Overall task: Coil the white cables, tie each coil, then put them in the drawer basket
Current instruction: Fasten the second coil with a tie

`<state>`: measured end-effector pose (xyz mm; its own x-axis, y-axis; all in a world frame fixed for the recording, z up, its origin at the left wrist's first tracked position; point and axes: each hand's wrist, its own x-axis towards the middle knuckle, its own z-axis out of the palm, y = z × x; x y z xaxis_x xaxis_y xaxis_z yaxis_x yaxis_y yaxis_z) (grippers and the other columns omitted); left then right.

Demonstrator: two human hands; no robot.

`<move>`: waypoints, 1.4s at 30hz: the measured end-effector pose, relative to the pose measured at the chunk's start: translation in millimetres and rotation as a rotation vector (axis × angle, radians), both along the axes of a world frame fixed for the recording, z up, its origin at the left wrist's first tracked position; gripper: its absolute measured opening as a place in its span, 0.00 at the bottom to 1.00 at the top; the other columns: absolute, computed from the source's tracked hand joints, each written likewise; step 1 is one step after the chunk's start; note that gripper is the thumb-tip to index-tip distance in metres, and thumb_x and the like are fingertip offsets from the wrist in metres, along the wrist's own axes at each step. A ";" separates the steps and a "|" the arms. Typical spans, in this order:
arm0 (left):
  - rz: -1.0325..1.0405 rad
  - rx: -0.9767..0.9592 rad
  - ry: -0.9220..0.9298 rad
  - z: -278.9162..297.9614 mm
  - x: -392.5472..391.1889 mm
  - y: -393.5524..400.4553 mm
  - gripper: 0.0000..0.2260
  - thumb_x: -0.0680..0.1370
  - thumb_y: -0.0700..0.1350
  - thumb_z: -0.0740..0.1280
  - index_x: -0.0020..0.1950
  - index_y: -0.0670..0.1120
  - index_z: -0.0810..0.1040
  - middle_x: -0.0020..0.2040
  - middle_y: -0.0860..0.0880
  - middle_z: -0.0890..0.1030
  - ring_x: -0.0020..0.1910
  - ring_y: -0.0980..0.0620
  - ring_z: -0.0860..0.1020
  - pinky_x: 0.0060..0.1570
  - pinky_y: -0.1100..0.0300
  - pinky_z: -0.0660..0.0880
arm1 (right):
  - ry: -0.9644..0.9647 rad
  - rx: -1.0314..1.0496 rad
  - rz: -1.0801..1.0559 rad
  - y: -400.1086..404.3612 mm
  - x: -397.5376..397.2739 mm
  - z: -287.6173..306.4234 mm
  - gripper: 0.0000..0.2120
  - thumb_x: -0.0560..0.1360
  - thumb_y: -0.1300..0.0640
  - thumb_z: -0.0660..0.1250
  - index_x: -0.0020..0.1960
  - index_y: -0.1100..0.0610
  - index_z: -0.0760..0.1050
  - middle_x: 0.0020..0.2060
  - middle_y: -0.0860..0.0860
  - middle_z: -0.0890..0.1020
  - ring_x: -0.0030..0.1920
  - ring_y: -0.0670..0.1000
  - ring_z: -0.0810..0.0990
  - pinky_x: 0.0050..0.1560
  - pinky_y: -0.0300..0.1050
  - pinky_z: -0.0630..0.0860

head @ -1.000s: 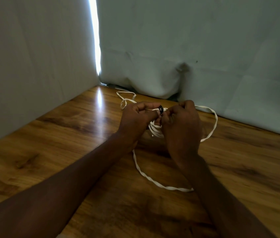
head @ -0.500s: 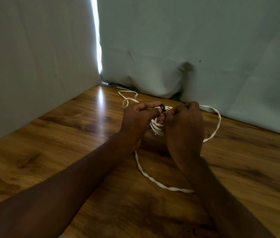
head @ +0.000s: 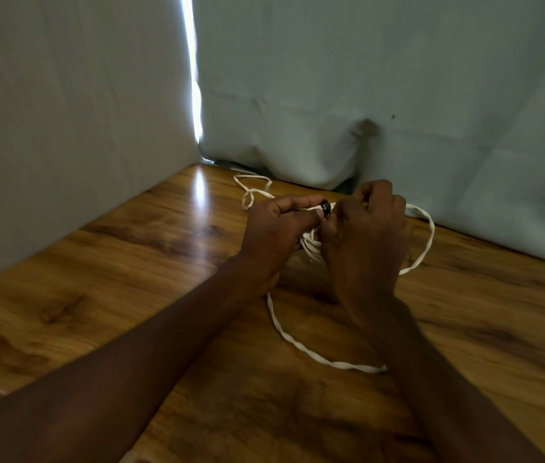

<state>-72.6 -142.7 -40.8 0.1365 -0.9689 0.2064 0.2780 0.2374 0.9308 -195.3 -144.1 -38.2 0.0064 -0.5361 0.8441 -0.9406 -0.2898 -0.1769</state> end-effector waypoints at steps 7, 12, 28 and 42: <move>0.002 0.013 -0.016 -1.4 3.3 -1.8 0.12 0.78 0.34 0.71 0.62 0.39 0.84 0.52 0.41 0.87 0.51 0.43 0.87 0.52 0.48 0.84 | 0.018 0.025 0.081 -4.6 -4.2 -0.7 0.07 0.73 0.55 0.66 0.46 0.58 0.80 0.51 0.57 0.76 0.49 0.59 0.75 0.42 0.51 0.66; 0.027 0.061 0.035 -2.6 4.0 -4.2 0.12 0.78 0.35 0.72 0.61 0.39 0.84 0.52 0.41 0.87 0.52 0.42 0.87 0.55 0.44 0.83 | -0.072 0.052 0.111 0.5 -2.4 0.8 0.13 0.72 0.52 0.64 0.50 0.56 0.83 0.52 0.56 0.79 0.49 0.58 0.78 0.45 0.55 0.74; -0.044 0.029 0.014 -1.0 -0.4 -1.6 0.11 0.81 0.38 0.69 0.63 0.39 0.83 0.54 0.40 0.87 0.54 0.42 0.86 0.54 0.48 0.84 | -0.046 -0.026 -0.049 -1.9 -5.6 -1.9 0.07 0.71 0.52 0.71 0.46 0.54 0.83 0.50 0.54 0.80 0.49 0.58 0.76 0.46 0.48 0.62; -0.006 0.016 -0.019 -2.5 4.9 -7.6 0.10 0.82 0.39 0.68 0.62 0.41 0.83 0.53 0.41 0.87 0.53 0.42 0.86 0.53 0.48 0.84 | -0.092 0.015 0.067 -5.3 -4.5 0.3 0.13 0.72 0.52 0.64 0.45 0.58 0.83 0.49 0.57 0.79 0.46 0.59 0.77 0.44 0.55 0.73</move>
